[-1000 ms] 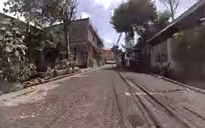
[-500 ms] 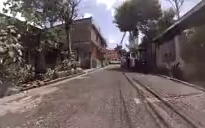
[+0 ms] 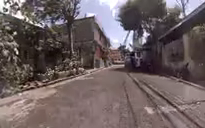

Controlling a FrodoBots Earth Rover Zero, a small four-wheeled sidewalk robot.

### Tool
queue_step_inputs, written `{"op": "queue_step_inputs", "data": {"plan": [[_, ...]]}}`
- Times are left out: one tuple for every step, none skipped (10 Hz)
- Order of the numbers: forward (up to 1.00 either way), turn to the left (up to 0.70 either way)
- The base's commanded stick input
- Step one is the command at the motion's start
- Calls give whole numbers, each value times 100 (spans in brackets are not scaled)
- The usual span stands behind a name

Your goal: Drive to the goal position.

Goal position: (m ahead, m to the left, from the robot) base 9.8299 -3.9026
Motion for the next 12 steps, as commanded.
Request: {"op": "queue_step_inputs", "data": {"plan": [[70,8],[70,-11],[70,-27],[70,-27],[70,-27],[70,-27],[70,-27],[70,-27],[70,-27],[70,-27],[70,-27],[70,-19]]}}
